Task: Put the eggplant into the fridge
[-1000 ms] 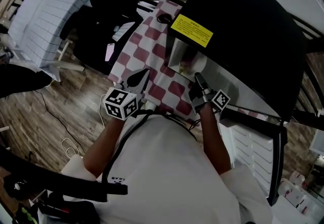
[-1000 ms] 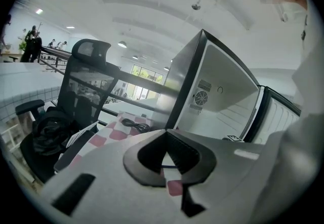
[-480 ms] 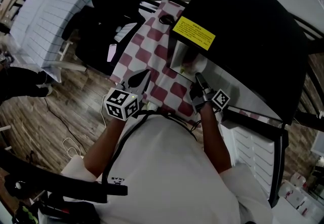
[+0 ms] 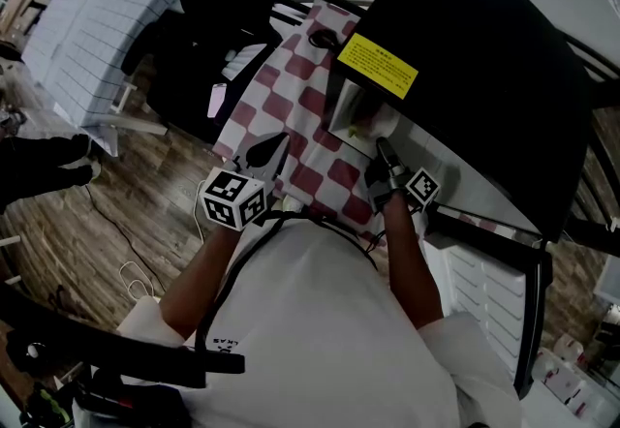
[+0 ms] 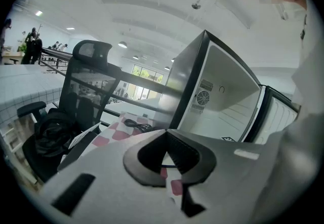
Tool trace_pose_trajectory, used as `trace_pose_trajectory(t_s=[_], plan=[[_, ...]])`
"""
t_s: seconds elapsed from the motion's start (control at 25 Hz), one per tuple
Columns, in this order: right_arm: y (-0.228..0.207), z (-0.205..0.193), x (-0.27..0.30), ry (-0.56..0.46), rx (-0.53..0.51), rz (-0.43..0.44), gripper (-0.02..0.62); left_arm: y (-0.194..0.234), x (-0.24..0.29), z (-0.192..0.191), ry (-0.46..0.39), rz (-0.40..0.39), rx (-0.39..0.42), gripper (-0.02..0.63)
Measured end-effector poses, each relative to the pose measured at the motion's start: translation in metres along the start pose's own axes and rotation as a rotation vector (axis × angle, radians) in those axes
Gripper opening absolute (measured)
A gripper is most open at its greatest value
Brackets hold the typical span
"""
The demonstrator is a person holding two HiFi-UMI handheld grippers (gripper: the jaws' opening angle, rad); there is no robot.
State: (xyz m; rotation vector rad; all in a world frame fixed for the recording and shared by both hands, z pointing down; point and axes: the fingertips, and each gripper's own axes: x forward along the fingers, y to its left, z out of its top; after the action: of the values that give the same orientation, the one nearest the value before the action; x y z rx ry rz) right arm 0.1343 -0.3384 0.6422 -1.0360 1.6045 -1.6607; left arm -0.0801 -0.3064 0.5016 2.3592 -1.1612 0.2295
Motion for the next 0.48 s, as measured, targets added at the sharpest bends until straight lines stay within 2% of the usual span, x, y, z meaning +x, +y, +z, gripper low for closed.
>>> trace_pose_trajectory(t_s=[0.48], plan=[[-0.013, 0.003, -0.001, -0.022, 0.0, -0.108, 0.029, -0.007, -0.005, -0.003, 0.003, -0.008, 0.005, 0.002]])
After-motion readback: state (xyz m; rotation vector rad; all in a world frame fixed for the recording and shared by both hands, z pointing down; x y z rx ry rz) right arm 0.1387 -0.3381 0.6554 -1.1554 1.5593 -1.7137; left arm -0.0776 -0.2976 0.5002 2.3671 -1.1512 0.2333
